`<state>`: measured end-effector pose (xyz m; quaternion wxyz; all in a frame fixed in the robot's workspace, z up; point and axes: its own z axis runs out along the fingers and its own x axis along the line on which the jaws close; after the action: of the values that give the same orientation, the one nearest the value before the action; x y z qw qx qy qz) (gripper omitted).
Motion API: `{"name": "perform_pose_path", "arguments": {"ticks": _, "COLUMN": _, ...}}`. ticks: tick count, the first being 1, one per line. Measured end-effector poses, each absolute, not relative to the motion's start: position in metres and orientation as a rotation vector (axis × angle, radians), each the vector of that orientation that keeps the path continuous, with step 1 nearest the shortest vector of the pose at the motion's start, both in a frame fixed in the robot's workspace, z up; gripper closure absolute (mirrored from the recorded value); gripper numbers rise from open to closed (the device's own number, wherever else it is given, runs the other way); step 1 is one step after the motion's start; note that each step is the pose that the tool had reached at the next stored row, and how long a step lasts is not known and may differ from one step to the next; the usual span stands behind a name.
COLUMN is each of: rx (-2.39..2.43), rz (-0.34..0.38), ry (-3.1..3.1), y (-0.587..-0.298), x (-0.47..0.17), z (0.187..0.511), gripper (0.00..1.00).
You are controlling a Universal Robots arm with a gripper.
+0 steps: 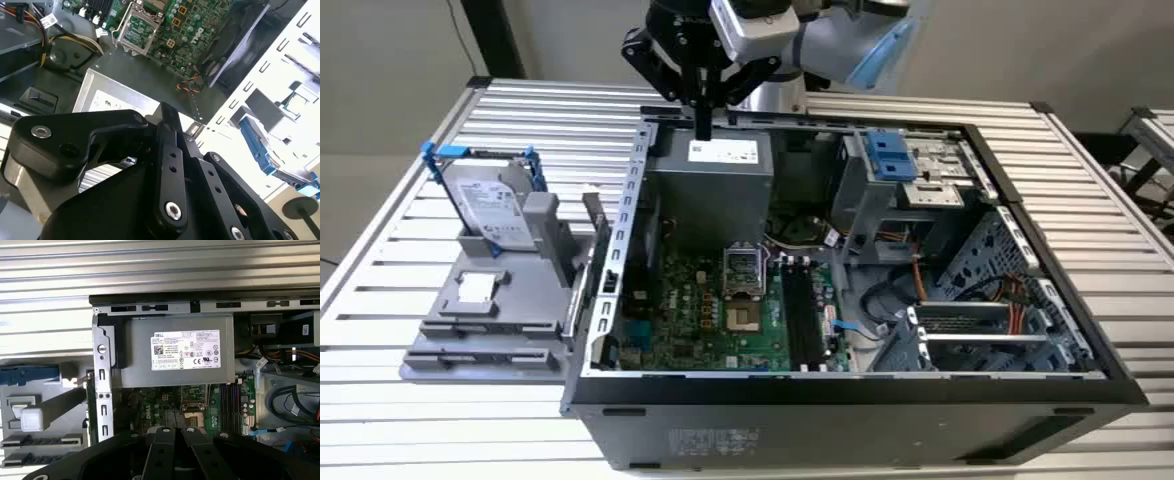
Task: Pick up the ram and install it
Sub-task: 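Reach for the ram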
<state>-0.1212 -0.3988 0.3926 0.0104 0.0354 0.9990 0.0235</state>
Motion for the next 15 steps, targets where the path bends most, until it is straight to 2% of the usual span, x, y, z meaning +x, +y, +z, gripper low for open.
{"name": "perform_pose_path", "arguments": {"ticks": 15, "rx": 0.111, "rz": 0.071, "ry": 3.118, "y": -0.3987, "x": -0.1242, "z": 0.3927, "gripper": 1.0}}
